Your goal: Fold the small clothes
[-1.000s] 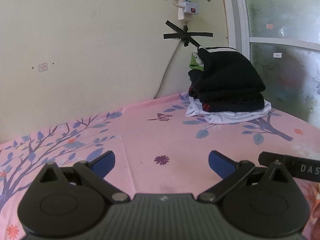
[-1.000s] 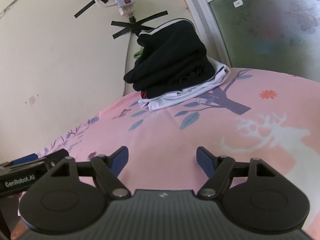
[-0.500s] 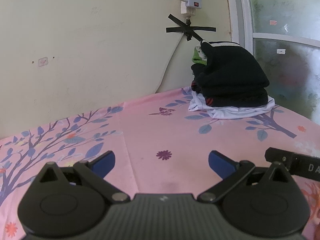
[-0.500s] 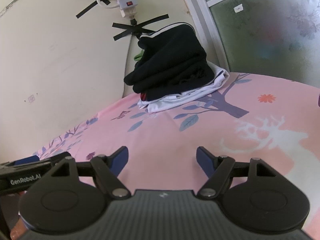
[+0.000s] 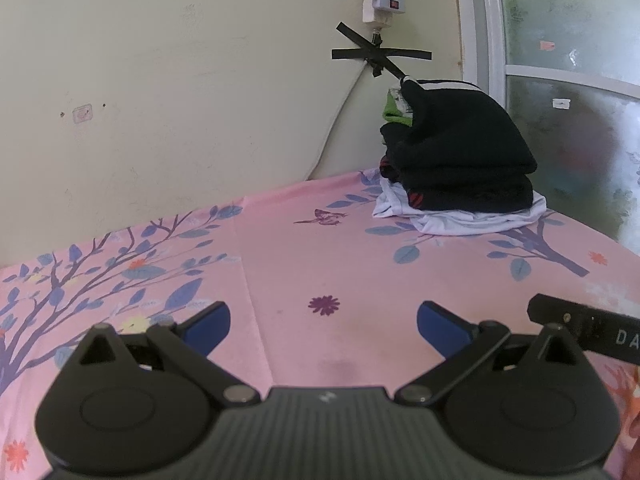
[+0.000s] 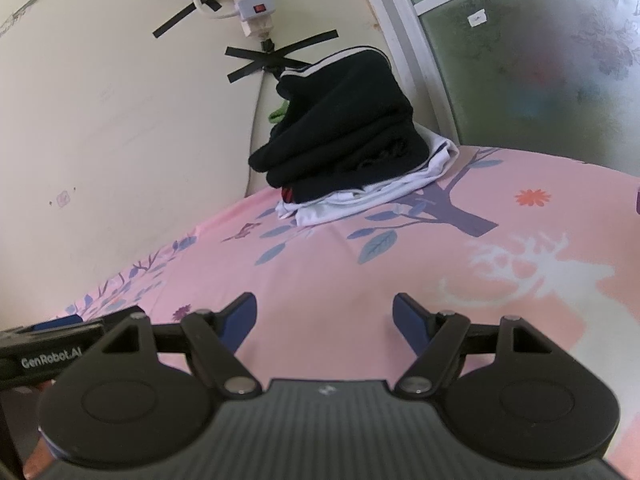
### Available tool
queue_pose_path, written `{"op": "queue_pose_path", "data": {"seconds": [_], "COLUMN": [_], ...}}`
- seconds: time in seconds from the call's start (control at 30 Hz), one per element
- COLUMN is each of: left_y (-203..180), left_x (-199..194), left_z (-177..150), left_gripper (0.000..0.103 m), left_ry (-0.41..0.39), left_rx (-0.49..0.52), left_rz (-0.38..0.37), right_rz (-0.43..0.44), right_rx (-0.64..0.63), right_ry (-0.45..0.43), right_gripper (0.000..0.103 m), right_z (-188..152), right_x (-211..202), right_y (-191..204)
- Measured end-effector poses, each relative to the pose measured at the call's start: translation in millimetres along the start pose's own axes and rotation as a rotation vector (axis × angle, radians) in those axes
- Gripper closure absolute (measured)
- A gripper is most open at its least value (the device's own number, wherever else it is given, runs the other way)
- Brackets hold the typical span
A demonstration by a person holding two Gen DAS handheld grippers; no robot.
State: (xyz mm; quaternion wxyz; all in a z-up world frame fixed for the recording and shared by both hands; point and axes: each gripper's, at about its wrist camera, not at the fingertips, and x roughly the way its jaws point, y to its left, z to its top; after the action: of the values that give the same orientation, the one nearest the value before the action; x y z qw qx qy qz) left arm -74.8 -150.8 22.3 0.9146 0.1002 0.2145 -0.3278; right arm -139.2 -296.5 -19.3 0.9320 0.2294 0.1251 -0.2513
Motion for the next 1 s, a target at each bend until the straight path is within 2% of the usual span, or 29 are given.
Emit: {"op": "queue_pose_path", "data": {"seconds": [1.0], "left_y": [-1.6], "left_x": [0.7], "left_z": [-0.9], "left_gripper": [0.0], "left_ry": [0.005], "left_rx": [0.009], "left_rz": [-0.016], "right_rz": [0.017], "right_rx": [-0.008], "right_ry": [-0.002], "right_gripper": [0.034], "right_z": [0.3], "right_x": [1.0], "right_y": [0.5]}}
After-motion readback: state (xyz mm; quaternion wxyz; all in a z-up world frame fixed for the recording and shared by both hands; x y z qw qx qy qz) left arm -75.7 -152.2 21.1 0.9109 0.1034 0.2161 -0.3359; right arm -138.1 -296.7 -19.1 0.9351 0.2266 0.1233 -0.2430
